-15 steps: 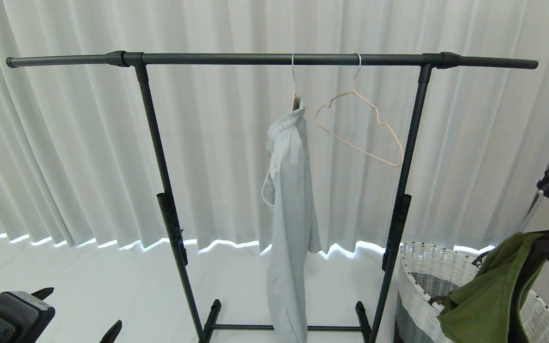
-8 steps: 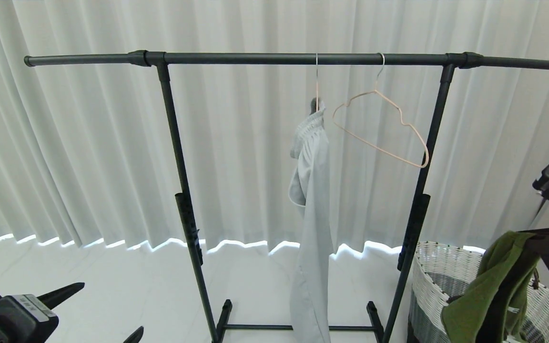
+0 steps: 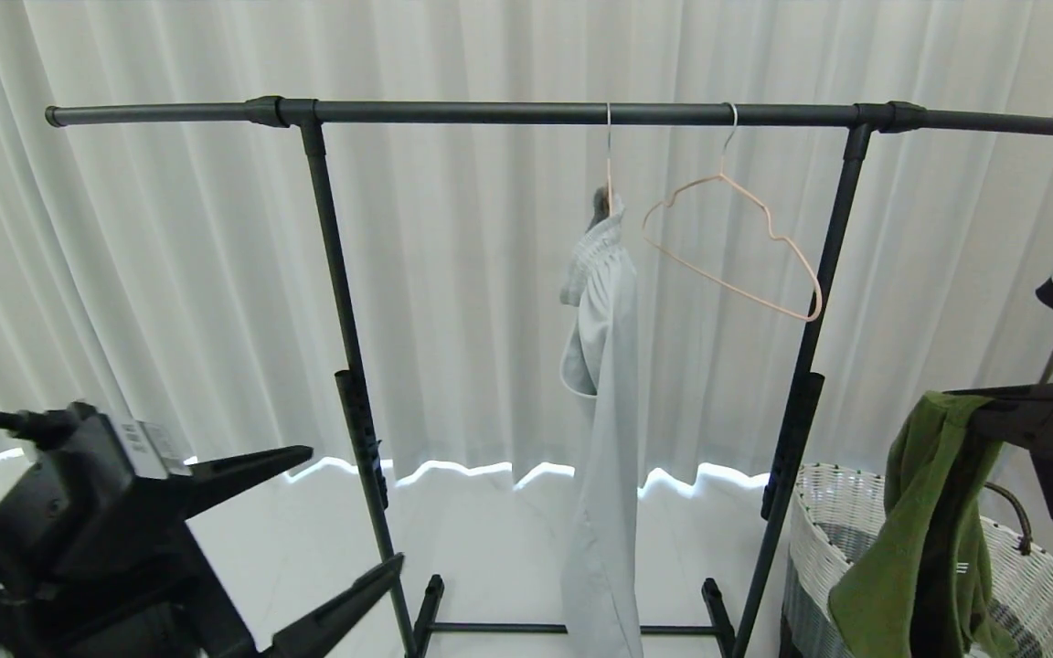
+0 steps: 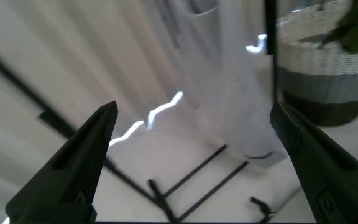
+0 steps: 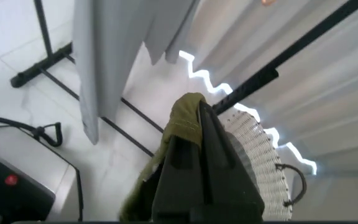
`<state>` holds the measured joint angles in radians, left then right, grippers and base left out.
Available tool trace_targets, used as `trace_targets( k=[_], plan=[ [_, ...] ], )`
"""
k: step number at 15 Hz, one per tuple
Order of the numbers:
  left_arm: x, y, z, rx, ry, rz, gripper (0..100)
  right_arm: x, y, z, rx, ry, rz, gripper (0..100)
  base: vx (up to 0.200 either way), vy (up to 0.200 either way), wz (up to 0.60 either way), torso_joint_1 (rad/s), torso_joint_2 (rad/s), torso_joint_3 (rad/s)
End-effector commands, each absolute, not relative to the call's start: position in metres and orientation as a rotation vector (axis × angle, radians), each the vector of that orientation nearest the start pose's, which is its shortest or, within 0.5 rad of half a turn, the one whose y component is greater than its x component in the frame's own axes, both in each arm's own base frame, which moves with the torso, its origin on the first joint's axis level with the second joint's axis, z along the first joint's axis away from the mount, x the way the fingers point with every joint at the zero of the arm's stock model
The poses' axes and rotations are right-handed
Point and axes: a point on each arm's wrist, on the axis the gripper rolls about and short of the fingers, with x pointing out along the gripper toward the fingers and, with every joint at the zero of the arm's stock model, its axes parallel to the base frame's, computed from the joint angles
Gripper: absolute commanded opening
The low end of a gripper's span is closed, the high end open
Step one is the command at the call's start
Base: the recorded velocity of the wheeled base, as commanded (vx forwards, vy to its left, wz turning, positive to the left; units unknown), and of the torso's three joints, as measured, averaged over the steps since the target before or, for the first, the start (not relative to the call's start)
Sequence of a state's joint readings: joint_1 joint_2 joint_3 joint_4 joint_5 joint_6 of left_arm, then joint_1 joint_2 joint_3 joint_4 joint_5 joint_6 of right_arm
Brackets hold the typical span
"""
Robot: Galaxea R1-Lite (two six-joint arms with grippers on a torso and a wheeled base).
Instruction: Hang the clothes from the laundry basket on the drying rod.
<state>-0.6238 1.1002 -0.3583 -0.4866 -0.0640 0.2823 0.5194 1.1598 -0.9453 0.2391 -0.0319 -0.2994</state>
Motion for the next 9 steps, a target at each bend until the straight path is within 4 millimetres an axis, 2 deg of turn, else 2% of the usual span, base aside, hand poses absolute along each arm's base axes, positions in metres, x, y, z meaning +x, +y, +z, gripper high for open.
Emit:
trace_targets(
  k=[1,3,5,6,7,9],
  plan=[
    [0.128,-0.14,0.166,0.343,0.279,-0.914,100,0.138,0.081,0.267,-0.408,0.357,0.558,0,0.0,0.0,0.0,0.0,0.0,0.0],
    [0.134,-0.183,0.161,0.266,0.373,-0.997,100,0.136,0.084,0.267,-0.402,0.356,0.575,0,0.0,0.0,0.0,0.0,0.0,0.0],
    [0.137,-0.235,0.166,0.059,0.478,-1.003,100,0.131,0.09,0.264,-0.375,0.364,0.62,0,0.0,0.0,0.0,0.0,0.0,0.0],
    [0.138,-0.252,0.163,0.016,0.507,-0.984,100,0.129,0.092,0.263,-0.369,0.368,0.635,0,0.0,0.0,0.0,0.0,0.0,0.0],
    [0.139,-0.279,0.152,-0.02,0.553,-0.939,100,0.127,0.093,0.261,-0.362,0.373,0.648,0,0.0,0.0,0.0,0.0,0.0,0.0],
    [0.133,-0.311,0.131,-0.07,0.64,-0.926,100,0.13,0.095,0.26,-0.342,0.35,0.645,0,0.0,0.0,0.0,0.0,0.0,0.0]
  ],
)
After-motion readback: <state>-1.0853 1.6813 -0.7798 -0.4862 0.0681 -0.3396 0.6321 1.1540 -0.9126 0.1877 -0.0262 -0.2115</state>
